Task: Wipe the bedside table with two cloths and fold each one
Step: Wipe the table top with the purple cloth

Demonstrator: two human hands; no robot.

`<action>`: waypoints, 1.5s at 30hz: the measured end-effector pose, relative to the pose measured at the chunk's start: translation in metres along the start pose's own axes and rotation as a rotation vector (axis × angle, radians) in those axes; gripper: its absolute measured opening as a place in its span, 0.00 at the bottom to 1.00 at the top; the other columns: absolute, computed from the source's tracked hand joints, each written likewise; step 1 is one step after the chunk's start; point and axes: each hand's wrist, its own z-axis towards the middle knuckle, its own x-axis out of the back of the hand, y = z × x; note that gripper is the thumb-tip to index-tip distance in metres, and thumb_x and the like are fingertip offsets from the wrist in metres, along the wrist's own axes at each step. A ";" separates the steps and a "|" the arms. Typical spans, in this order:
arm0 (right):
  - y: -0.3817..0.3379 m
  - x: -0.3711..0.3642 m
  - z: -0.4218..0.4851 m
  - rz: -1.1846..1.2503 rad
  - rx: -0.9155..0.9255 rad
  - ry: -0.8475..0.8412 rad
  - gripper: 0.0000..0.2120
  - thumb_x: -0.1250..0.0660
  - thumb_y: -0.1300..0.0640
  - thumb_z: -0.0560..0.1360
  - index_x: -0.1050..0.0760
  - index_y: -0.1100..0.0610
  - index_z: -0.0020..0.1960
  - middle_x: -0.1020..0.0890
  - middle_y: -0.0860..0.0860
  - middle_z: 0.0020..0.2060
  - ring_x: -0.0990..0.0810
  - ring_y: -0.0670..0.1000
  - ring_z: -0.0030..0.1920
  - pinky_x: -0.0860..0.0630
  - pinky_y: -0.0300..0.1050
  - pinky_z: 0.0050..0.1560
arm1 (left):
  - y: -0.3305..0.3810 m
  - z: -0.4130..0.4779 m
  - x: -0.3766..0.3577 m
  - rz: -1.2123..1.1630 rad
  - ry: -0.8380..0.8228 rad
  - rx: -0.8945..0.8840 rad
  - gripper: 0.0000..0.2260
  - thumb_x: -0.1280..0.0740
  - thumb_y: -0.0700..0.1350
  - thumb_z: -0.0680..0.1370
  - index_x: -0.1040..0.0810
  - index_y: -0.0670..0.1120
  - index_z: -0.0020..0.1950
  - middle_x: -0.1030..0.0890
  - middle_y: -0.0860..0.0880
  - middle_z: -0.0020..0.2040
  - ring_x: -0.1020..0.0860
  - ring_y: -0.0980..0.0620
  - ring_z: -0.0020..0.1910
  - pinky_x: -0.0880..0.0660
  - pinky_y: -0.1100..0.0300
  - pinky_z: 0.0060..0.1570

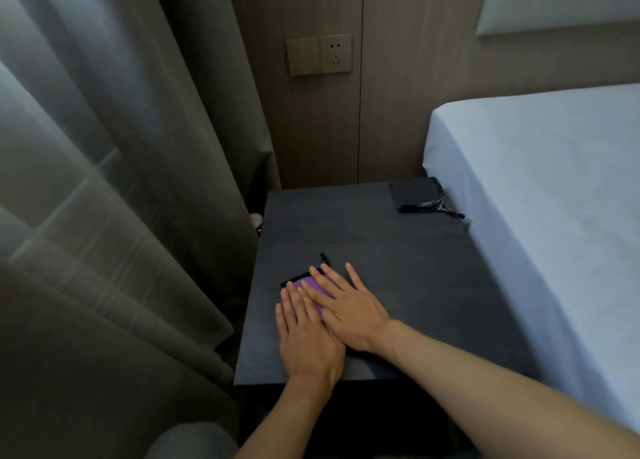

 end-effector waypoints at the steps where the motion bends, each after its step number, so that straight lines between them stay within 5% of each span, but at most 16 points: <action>1: 0.006 0.001 -0.005 0.006 -0.013 0.007 0.34 0.66 0.46 0.75 0.56 0.47 0.81 0.56 0.49 0.81 0.62 0.49 0.80 0.69 0.57 0.76 | 0.007 0.001 -0.002 -0.004 -0.001 -0.014 0.37 0.69 0.59 0.73 0.68 0.39 0.77 0.68 0.41 0.77 0.67 0.43 0.78 0.65 0.48 0.76; 6: 0.037 0.003 -0.031 0.000 -0.085 0.032 0.33 0.64 0.47 0.76 0.57 0.48 0.81 0.55 0.49 0.81 0.61 0.49 0.80 0.66 0.59 0.76 | 0.043 0.006 -0.017 -0.052 0.081 -0.100 0.34 0.44 0.54 0.78 0.45 0.35 0.78 0.39 0.35 0.77 0.43 0.40 0.78 0.51 0.47 0.74; 8: 0.049 0.002 -0.042 -0.010 -0.120 0.036 0.32 0.64 0.47 0.76 0.57 0.48 0.81 0.54 0.49 0.81 0.60 0.49 0.80 0.66 0.60 0.76 | 0.057 0.007 -0.022 -0.038 0.088 -0.142 0.34 0.39 0.53 0.77 0.41 0.35 0.77 0.36 0.35 0.76 0.39 0.39 0.77 0.50 0.48 0.74; 20: 0.116 0.005 -0.107 -0.026 -0.321 0.098 0.32 0.62 0.48 0.77 0.55 0.49 0.81 0.52 0.49 0.81 0.58 0.50 0.80 0.64 0.60 0.77 | 0.144 0.008 -0.035 -0.039 0.081 -0.353 0.31 0.46 0.53 0.79 0.41 0.37 0.78 0.38 0.38 0.78 0.41 0.41 0.78 0.50 0.47 0.73; 22: 0.123 0.005 -0.116 -0.046 -0.354 0.121 0.31 0.59 0.48 0.78 0.51 0.50 0.81 0.48 0.50 0.81 0.53 0.52 0.80 0.61 0.61 0.76 | 0.154 0.007 -0.036 -0.046 0.080 -0.397 0.31 0.49 0.54 0.79 0.42 0.38 0.78 0.39 0.38 0.78 0.42 0.41 0.78 0.50 0.47 0.73; 26: 0.130 0.001 -0.136 -0.082 -0.476 0.127 0.30 0.54 0.49 0.78 0.44 0.51 0.80 0.42 0.52 0.80 0.47 0.53 0.80 0.55 0.61 0.74 | 0.169 0.004 -0.037 -0.021 0.039 -0.512 0.32 0.59 0.56 0.80 0.56 0.41 0.80 0.57 0.42 0.79 0.57 0.43 0.79 0.61 0.49 0.74; 31: 0.120 0.001 -0.156 -0.084 -0.643 0.176 0.29 0.50 0.50 0.77 0.35 0.55 0.77 0.33 0.56 0.76 0.37 0.56 0.77 0.49 0.59 0.73 | 0.174 0.009 -0.041 0.009 0.025 -0.651 0.28 0.56 0.52 0.82 0.52 0.41 0.80 0.51 0.42 0.81 0.55 0.44 0.79 0.59 0.50 0.75; 33: 0.110 -0.002 -0.159 -0.066 -0.712 0.227 0.28 0.50 0.50 0.77 0.33 0.57 0.75 0.31 0.58 0.75 0.35 0.57 0.76 0.46 0.58 0.73 | 0.171 0.013 -0.036 0.054 -0.003 -0.751 0.27 0.58 0.51 0.83 0.57 0.43 0.80 0.57 0.45 0.81 0.60 0.46 0.79 0.62 0.52 0.77; 41: 0.068 -0.012 -0.160 -0.003 -0.978 0.309 0.33 0.56 0.42 0.81 0.39 0.61 0.77 0.37 0.63 0.76 0.41 0.59 0.78 0.49 0.57 0.76 | 0.156 0.026 -0.017 0.143 -0.169 -1.044 0.29 0.62 0.56 0.81 0.63 0.47 0.80 0.63 0.49 0.80 0.66 0.52 0.78 0.63 0.53 0.77; 45: 0.045 -0.018 -0.156 0.030 -1.049 0.296 0.37 0.61 0.39 0.81 0.38 0.64 0.76 0.37 0.66 0.75 0.42 0.62 0.78 0.50 0.58 0.76 | 0.139 0.027 -0.016 0.109 -0.178 -1.135 0.28 0.56 0.54 0.83 0.61 0.48 0.81 0.62 0.49 0.81 0.65 0.55 0.78 0.61 0.54 0.77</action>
